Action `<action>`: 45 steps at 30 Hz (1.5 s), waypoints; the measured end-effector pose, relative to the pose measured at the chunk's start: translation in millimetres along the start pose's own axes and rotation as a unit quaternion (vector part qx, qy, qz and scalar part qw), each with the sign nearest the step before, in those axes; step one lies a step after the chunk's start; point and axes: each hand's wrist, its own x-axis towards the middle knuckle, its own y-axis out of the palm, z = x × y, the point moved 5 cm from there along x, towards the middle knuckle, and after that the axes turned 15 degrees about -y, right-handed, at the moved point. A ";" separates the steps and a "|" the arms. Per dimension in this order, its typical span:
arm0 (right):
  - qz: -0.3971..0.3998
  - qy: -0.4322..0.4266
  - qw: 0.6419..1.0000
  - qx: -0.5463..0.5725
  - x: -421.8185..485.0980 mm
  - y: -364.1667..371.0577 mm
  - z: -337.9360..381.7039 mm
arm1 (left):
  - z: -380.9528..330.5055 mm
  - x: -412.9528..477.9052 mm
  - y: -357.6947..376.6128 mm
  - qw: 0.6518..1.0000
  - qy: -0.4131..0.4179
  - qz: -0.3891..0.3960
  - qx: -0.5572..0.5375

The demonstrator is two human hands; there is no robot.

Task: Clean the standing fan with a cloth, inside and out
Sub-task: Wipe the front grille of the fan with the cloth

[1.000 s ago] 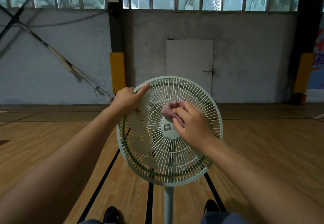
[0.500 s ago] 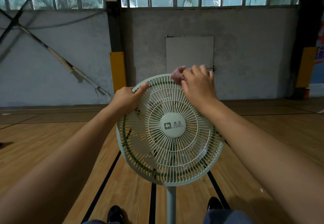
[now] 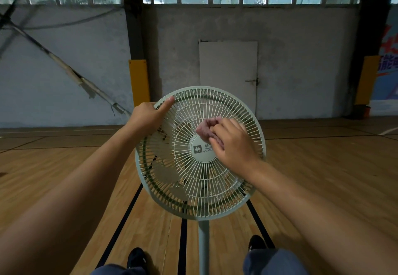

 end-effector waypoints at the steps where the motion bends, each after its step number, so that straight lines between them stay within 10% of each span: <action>1: -0.003 -0.007 1.000 -0.004 -2.7 0.1 0.9 | 0.2 -0.4 0.3 1.000 -0.003 0.004 -0.005; 11: 0.004 -0.063 0.997 -0.049 6.0 -13.0 -3.9 | 3.2 -3.4 1.8 0.999 -0.002 0.033 -0.010; 25: -0.030 0.093 0.990 -0.106 49.2 -37.4 -73.3 | -0.9 1.2 4.2 1.000 -0.005 0.023 -0.005; 45: 0.023 0.018 0.997 -0.065 -7.0 -13.1 -10.9 | -2.7 -0.8 3.9 1.000 -0.008 0.020 0.014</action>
